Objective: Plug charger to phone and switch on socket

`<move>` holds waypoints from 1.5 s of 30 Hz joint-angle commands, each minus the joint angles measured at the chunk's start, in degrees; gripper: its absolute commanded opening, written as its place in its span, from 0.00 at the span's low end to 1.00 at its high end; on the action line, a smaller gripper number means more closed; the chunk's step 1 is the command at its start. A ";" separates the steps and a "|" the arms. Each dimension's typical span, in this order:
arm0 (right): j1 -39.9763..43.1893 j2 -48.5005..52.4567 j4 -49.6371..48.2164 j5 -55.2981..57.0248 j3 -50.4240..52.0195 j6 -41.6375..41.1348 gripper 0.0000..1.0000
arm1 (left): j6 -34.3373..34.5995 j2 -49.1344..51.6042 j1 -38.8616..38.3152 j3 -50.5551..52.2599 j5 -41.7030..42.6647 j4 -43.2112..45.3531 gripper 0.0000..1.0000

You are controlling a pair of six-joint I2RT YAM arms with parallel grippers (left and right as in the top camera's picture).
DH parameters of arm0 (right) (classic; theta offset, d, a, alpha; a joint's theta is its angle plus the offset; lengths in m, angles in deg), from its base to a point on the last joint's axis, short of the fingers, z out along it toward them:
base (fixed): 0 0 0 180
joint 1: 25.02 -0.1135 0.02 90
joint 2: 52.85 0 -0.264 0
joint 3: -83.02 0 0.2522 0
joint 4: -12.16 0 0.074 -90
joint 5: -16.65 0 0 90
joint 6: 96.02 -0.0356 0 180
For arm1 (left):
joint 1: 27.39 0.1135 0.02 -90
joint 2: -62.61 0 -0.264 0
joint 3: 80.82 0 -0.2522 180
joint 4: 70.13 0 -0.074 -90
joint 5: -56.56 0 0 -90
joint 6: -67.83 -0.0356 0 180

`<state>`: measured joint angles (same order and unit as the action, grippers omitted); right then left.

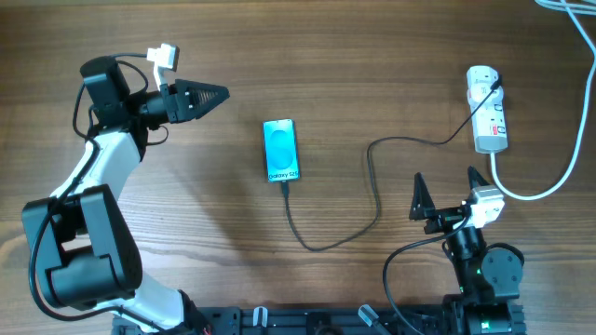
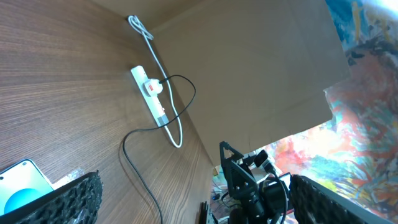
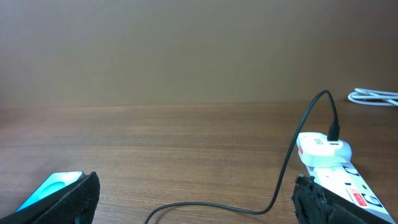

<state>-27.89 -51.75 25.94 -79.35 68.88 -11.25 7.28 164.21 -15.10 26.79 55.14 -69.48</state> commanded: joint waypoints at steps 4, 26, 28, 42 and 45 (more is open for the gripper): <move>-0.28 -0.83 -0.35 -0.90 0.09 0.59 1.00 | -0.48 0.20 0.26 -0.09 0.31 0.17 1.00; -0.28 -0.83 -0.35 -0.90 0.09 0.61 1.00 | -0.76 -9.70 0.07 -0.07 -2.16 0.15 1.00; -0.28 -0.83 -0.35 -0.90 0.09 0.59 1.00 | -0.63 -12.70 -1.07 -0.07 -10.32 -1.79 1.00; -0.28 -0.83 -0.35 -0.90 0.09 0.59 1.00 | -0.68 -30.42 -22.10 13.77 -89.13 -34.80 1.00; -0.28 -0.83 -0.35 -0.90 0.09 0.59 1.00 | -0.66 -33.42 -19.96 20.06 -89.07 -29.44 1.00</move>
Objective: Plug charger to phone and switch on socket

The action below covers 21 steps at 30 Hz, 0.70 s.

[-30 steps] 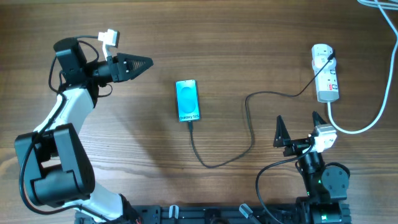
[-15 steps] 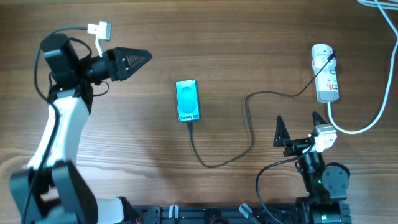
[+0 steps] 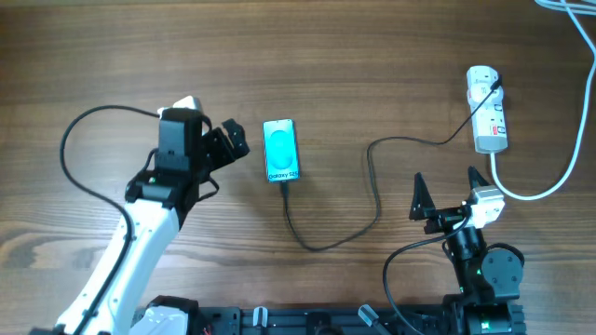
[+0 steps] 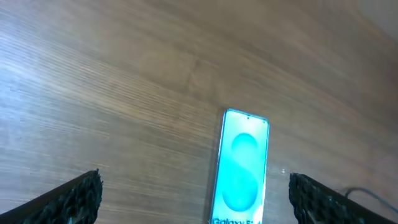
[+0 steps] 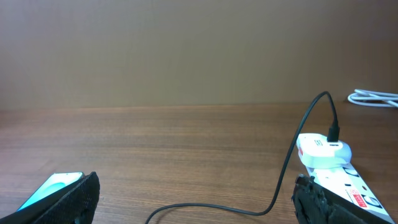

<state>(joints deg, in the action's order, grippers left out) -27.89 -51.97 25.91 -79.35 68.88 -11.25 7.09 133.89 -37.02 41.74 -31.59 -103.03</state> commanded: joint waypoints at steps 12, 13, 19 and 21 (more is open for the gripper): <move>-0.28 -0.61 -0.33 -0.90 0.09 0.61 1.00 | -0.26 -22.08 8.50 40.09 -1.29 35.21 1.00; -0.28 -0.61 -0.35 -0.90 0.09 0.59 1.00 | -0.26 -24.57 8.90 41.53 -1.29 35.21 1.00; -0.28 -0.61 -0.33 -0.90 0.09 0.61 1.00 | -0.50 -38.14 8.92 43.36 -3.28 25.14 1.00; -0.28 -0.61 -0.33 -0.90 0.09 0.59 1.00 | -0.50 -44.26 8.92 43.36 -3.50 18.86 1.00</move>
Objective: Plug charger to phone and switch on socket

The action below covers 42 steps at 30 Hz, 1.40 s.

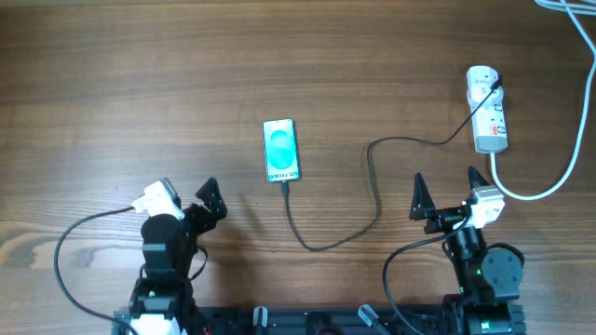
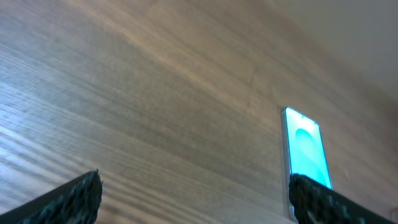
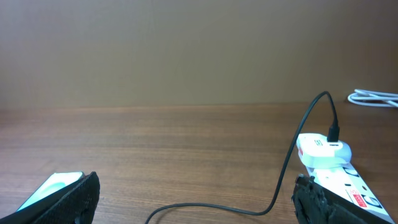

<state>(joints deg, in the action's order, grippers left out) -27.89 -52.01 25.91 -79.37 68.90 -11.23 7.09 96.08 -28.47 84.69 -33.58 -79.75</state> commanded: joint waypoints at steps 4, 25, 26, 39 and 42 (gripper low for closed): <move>-0.28 -0.57 -0.33 -0.87 0.07 0.57 1.00 | -7.54 -17.55 0.35 0.42 -1.44 -8.33 1.00; -0.28 -0.57 -0.33 -0.87 0.07 0.57 1.00 | -28.83 -33.33 0.20 0.42 -0.57 -8.35 1.00; -0.28 -0.57 -0.33 -0.87 0.07 0.57 1.00 | -28.83 -33.33 0.20 0.42 -0.57 -8.33 1.00; -0.28 -0.57 -0.33 -0.87 0.07 0.59 1.00 | -28.83 -33.31 0.20 0.42 -0.57 -8.33 1.00; -0.28 -0.57 -0.33 -0.87 0.07 0.57 1.00 | -28.83 -33.31 0.20 0.42 -0.57 -8.33 1.00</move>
